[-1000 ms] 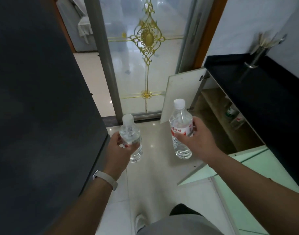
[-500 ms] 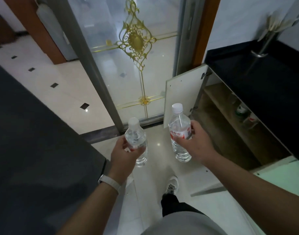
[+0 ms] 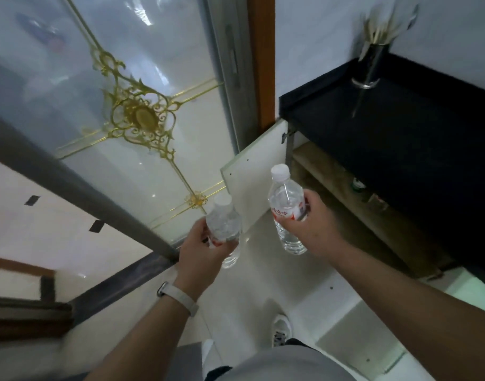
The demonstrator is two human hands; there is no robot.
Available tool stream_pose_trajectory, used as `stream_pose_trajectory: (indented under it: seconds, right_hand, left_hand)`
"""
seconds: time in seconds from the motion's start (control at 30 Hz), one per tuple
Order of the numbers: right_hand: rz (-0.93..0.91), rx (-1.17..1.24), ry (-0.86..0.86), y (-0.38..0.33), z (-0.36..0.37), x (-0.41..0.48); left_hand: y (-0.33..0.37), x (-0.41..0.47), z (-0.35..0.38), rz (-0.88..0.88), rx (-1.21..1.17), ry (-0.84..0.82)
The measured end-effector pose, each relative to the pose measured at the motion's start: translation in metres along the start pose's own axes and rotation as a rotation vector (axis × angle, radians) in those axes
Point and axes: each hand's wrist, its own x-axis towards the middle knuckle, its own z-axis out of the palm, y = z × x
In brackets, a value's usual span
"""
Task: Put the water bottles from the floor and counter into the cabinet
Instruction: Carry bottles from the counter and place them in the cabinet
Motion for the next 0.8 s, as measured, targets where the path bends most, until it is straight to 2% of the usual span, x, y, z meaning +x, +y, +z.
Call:
stream_pose_trajectory:
  seconds: [0.5,0.8]
  right_hand:
    - [0.257,-0.032,0.360,0.032,-0.070,0.016]
    - [0.350,-0.025,0.532,0.006,-0.054,0.032]
  left_hand:
    - [0.056,0.090,0.088,0.105,0.099,-0.344]
    - [0.065,0.162,0.095,0.176,0.111,-0.570]
